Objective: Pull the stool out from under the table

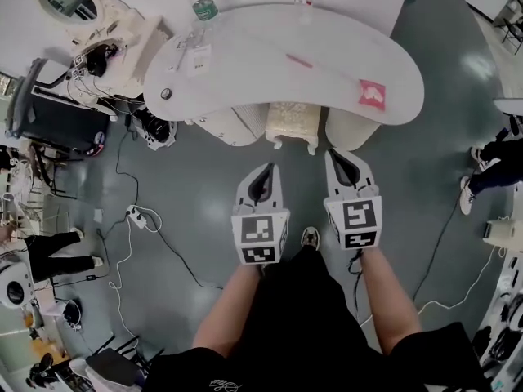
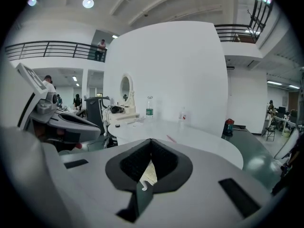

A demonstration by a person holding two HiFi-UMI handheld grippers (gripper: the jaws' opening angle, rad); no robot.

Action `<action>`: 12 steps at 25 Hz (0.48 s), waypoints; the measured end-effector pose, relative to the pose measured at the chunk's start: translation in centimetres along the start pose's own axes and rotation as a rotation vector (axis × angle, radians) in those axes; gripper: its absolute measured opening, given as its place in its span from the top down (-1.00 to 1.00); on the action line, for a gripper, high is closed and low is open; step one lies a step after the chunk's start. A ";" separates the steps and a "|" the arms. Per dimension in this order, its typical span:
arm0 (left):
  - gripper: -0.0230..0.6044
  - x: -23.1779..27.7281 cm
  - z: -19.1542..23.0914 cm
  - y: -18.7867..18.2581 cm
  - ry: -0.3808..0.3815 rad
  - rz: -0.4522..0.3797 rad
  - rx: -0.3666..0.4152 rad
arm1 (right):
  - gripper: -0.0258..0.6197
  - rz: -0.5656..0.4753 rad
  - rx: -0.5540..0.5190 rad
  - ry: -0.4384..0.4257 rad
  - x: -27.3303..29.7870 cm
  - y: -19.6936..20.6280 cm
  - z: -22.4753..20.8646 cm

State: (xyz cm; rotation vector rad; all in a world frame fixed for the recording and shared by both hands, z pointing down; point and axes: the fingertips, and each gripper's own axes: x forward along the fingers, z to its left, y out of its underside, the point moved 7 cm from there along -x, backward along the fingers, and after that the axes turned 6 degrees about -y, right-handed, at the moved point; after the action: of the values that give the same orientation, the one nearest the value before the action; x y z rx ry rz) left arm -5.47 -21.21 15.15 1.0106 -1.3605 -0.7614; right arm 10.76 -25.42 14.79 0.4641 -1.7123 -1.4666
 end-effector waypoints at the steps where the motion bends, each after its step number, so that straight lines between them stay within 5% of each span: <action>1: 0.91 0.5 0.2 0.5 0.005 0.013 0.000 | 0.90 0.011 0.003 0.000 0.4 0.5 -0.1; 12: 0.91 8.1 4.9 6.1 0.099 0.093 -0.018 | 0.90 0.108 0.071 0.061 8.5 7.0 1.5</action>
State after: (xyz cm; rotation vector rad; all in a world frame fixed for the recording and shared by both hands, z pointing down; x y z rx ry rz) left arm -10.26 -26.76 23.70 0.9516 -1.3037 -0.6449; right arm 6.10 -28.85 24.32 0.4426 -1.7187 -1.3060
